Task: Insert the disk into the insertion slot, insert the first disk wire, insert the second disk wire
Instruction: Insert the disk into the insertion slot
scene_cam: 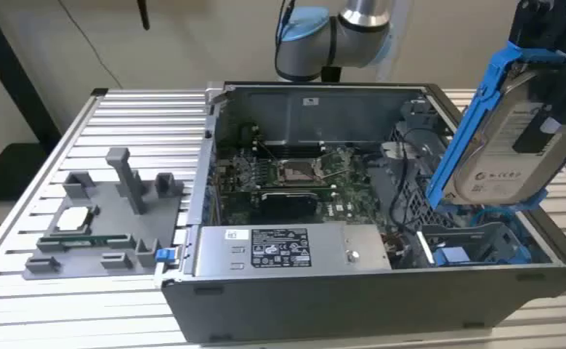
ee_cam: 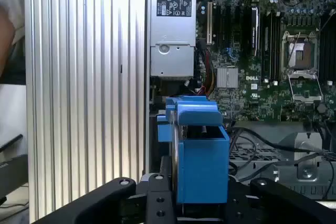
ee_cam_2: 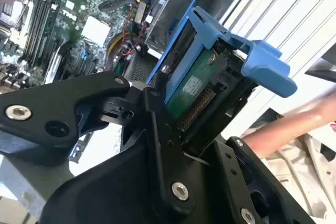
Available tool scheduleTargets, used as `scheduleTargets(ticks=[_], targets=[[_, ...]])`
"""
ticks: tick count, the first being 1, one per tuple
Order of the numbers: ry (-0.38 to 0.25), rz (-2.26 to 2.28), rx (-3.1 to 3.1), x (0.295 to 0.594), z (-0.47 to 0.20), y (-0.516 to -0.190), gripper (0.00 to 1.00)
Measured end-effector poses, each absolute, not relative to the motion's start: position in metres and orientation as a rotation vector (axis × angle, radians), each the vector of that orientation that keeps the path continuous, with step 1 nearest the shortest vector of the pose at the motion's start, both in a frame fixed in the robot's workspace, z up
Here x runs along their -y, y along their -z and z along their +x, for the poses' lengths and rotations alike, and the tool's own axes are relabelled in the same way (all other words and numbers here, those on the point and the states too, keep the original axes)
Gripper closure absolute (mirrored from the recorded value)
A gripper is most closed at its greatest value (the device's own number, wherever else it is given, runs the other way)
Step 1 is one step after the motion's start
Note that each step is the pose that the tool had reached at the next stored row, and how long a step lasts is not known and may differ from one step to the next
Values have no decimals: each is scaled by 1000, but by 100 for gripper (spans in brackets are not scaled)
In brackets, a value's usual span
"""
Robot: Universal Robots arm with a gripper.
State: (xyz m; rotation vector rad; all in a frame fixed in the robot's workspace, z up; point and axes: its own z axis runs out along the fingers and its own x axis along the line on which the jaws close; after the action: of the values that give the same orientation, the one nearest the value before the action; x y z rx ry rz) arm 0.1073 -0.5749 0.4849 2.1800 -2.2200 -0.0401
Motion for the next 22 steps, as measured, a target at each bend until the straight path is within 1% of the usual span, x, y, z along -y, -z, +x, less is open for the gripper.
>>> scheduleTargets(ticks=[11, 22], targets=[[39, 2180, 2220, 575, 107, -485, 100], [39, 2180, 2220, 575, 113, -478, 100]])
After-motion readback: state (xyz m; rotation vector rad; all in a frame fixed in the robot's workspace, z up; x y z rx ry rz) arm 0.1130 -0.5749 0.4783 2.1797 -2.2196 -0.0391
